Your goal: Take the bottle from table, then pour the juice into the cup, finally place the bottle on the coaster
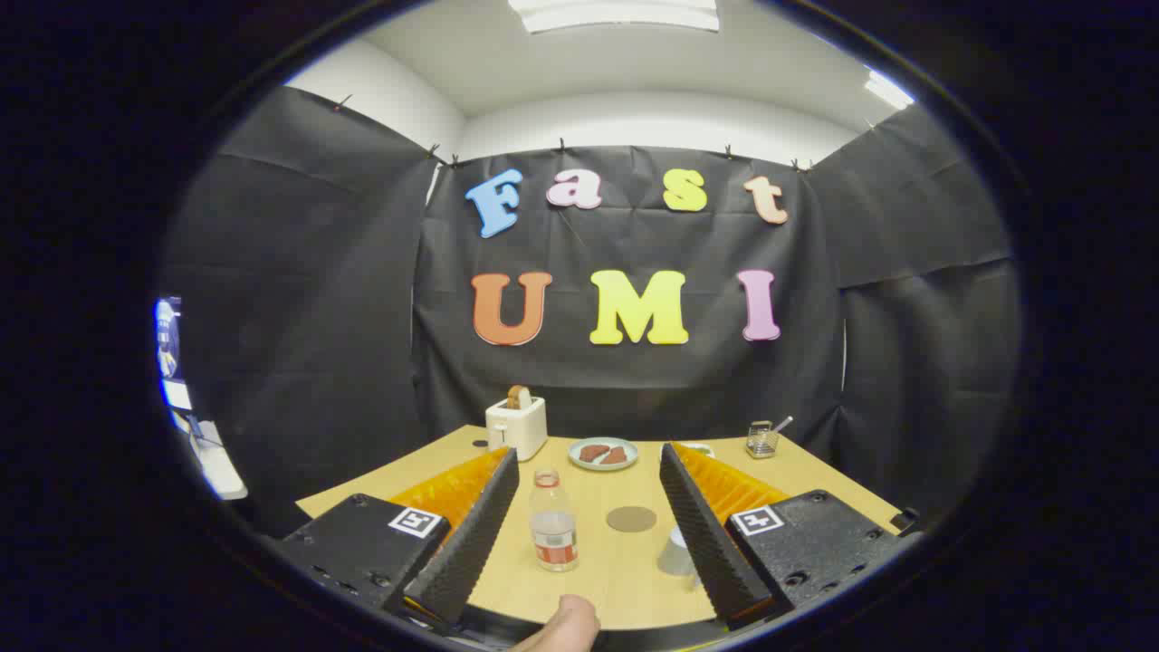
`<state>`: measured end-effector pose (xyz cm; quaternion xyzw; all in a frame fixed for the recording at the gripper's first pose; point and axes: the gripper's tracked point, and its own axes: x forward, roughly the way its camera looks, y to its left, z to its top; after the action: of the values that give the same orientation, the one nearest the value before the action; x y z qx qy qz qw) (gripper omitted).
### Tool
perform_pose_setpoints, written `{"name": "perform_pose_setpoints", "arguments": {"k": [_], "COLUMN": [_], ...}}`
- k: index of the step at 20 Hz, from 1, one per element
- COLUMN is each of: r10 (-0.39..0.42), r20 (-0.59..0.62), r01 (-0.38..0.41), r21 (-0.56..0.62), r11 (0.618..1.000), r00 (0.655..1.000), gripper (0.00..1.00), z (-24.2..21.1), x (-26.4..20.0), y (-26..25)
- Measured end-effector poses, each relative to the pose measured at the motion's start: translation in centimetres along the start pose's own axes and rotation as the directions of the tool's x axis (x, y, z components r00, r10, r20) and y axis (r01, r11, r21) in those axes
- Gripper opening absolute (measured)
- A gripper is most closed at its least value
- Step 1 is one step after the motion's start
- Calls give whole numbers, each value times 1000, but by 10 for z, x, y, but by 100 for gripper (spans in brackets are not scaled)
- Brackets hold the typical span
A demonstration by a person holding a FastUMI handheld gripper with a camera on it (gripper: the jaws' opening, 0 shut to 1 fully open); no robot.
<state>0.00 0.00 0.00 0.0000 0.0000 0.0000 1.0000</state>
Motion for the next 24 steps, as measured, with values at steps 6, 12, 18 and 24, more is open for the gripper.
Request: {"name": "perform_pose_setpoints", "arguments": {"k": [6, 12, 18, 24], "r10": [10, 8, -4, -14], "r20": [-8, -28, -28, -41], "r01": [-10, -8, 5, 16], "r21": [-22, -1, 34, 54], "r11": [1000, 1000, 999, 998], "r00": [1000, 1000, 1000, 999], "gripper": [100, 100, 100, 100], "z": [-5, -13, -29, -66], "x": [5, 13, 21, 39], "y": [15, 16, 15, 22]}}
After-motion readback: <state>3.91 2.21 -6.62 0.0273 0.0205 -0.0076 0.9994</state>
